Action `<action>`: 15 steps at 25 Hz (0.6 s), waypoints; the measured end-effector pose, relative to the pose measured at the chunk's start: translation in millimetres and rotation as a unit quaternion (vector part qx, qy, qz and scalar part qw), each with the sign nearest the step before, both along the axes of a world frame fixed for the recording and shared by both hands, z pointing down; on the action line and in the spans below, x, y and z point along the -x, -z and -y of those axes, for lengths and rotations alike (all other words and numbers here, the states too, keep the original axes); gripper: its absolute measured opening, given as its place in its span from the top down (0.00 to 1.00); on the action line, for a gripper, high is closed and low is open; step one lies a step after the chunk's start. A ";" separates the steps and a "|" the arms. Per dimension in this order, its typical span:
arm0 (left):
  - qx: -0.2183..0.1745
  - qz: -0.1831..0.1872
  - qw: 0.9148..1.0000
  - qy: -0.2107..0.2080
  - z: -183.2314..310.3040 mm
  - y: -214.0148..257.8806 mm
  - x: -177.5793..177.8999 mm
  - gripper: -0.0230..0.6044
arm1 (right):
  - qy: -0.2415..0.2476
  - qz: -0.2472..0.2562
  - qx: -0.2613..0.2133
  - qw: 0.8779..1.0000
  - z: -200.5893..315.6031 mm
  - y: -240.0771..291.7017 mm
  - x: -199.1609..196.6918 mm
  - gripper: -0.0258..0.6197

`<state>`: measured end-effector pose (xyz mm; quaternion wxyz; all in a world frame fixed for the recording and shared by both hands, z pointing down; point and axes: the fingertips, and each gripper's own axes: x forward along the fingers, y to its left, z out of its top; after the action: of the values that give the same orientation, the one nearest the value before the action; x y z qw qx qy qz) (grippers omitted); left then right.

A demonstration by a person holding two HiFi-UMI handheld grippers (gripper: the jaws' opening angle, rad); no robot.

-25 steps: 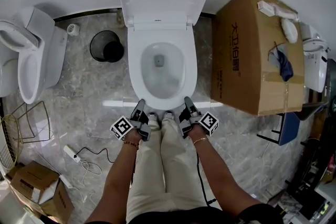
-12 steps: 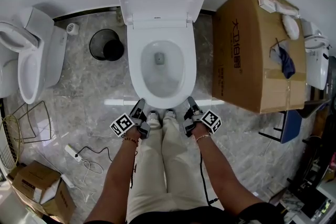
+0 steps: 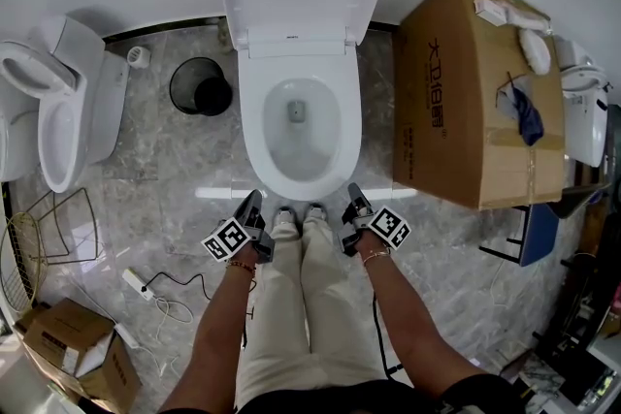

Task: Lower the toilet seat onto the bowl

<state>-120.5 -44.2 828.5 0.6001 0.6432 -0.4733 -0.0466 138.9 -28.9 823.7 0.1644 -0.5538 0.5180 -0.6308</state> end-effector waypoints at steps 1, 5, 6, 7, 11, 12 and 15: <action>-0.007 0.014 1.000 -0.002 3.1 5.0 0.4 0.96 | 0.002 -0.003 -0.004 1.000 2.2 4.0 0.6 0.95; -0.042 0.077 0.996 -0.024 19.9 32.7 -1.2 0.96 | 0.014 -0.023 -0.020 0.999 12.6 24.6 2.7 0.95; -0.050 0.093 0.994 -0.039 22.9 39.9 -4.4 0.96 | 0.016 -0.028 -0.024 0.999 15.2 30.7 2.5 0.95; -0.059 0.110 0.991 -0.056 25.4 47.3 -8.0 0.96 | 0.016 -0.034 -0.028 0.999 17.6 37.0 2.1 0.95; -0.104 0.188 0.968 -0.132 31.4 79.0 -20.6 0.96 | 0.026 -0.061 -0.048 0.997 24.9 65.5 2.3 0.95; -0.116 0.207 0.960 -0.145 32.2 87.7 -22.8 0.96 | 0.031 -0.070 -0.053 0.996 25.8 73.3 2.5 0.95; -0.149 0.254 0.941 -0.167 36.5 114.0 -27.4 0.96 | 0.043 -0.102 -0.068 0.992 29.4 96.3 0.0 0.95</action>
<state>-93.1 -80.7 714.5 0.3569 0.7853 -0.4835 0.1492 138.9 -58.3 727.3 0.1202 -0.5800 0.5971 -0.5410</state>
